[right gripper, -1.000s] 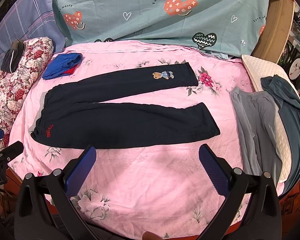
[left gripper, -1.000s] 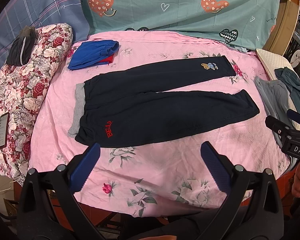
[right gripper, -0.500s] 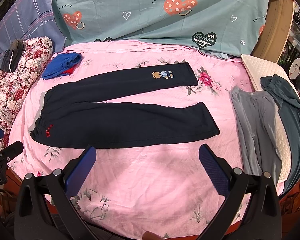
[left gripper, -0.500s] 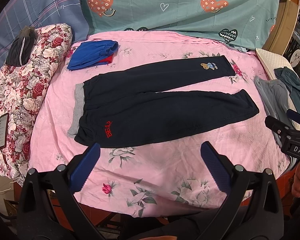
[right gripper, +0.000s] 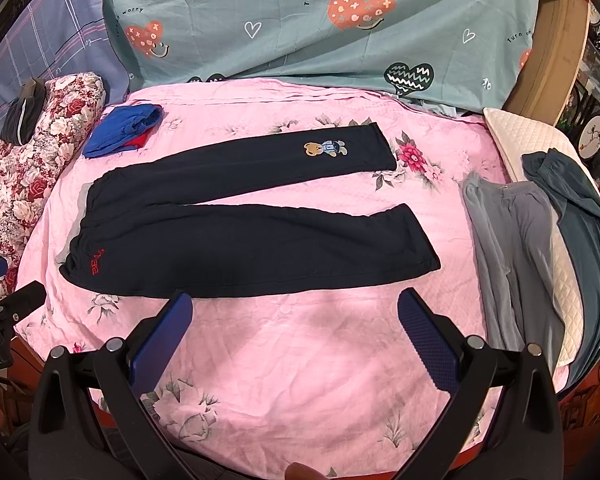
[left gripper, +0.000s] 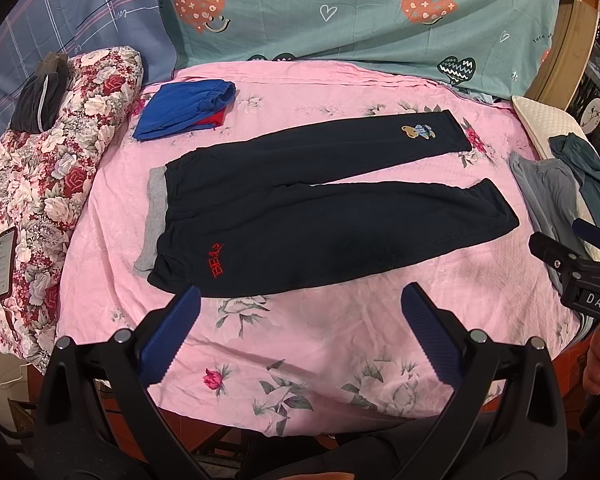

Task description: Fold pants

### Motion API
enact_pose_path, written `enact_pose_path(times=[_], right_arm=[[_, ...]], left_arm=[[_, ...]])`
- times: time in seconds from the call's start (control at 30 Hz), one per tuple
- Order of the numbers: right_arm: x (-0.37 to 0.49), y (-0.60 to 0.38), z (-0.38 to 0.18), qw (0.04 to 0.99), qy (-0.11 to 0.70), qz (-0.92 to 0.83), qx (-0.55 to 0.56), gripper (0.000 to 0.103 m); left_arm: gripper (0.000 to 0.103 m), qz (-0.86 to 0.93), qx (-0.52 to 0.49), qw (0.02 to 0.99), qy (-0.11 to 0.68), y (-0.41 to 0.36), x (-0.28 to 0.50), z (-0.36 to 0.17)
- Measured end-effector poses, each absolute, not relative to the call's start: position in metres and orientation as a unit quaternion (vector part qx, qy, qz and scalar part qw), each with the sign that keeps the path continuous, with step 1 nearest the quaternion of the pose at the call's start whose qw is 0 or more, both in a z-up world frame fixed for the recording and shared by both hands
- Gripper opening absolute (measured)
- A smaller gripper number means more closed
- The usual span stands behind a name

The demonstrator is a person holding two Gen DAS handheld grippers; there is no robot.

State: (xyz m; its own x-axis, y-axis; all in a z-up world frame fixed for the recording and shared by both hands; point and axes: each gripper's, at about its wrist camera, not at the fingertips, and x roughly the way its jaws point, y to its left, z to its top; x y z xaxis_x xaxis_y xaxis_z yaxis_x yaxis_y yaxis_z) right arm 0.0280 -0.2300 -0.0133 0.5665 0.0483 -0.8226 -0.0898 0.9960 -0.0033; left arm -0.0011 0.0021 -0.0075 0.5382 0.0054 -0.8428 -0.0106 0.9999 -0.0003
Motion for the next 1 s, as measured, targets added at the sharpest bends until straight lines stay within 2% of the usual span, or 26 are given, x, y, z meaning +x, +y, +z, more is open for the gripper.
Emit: enact_pose_path(times=[0.33, 0.5, 0.63, 0.73, 0.87, 0.9, 0.93, 0.97, 1.0], right_arm=[[0.044, -0.263, -0.023, 0.890, 0.456, 0.017, -0.017, 0.102], [0.067, -0.339, -0.057, 0.883, 0.463, -0.036, 0.072, 0.102], [0.096, -0.398, -0.108, 0.861, 0.477, -0.072, 0.158, 0.102], [0.121, -0.422, -0.145, 0.848, 0.490, -0.082, 0.186, 0.095], [0.155, -0.435, -0.187, 0.831, 0.511, -0.098, 0.198, 0.081], [0.159, -0.436, -0.192, 0.829, 0.510, -0.093, 0.210, 0.074], [0.163, -0.435, -0.196, 0.829, 0.506, -0.088, 0.223, 0.062], [0.166, -0.433, -0.197, 0.832, 0.502, -0.090, 0.221, 0.056], [0.169, -0.429, -0.195, 0.835, 0.501, -0.092, 0.210, 0.039]], left_arm=[[0.101, 0.021, -0.013, 0.869, 0.494, 0.010, 0.016, -0.023], [0.101, 0.072, -0.021, 0.855, 0.513, 0.038, 0.028, -0.045], [0.101, 0.106, -0.039, 0.838, 0.535, 0.060, 0.029, -0.061], [0.101, 0.136, -0.050, 0.825, 0.546, 0.077, 0.023, -0.071], [0.101, 0.182, -0.074, 0.801, 0.566, 0.107, 0.012, -0.085], [0.101, 0.191, -0.080, 0.797, 0.568, 0.114, 0.010, -0.087], [0.101, 0.200, -0.083, 0.793, 0.569, 0.120, 0.007, -0.090], [0.101, 0.208, -0.084, 0.789, 0.571, 0.127, 0.005, -0.093], [0.101, 0.212, -0.084, 0.786, 0.574, 0.132, 0.005, -0.096]])
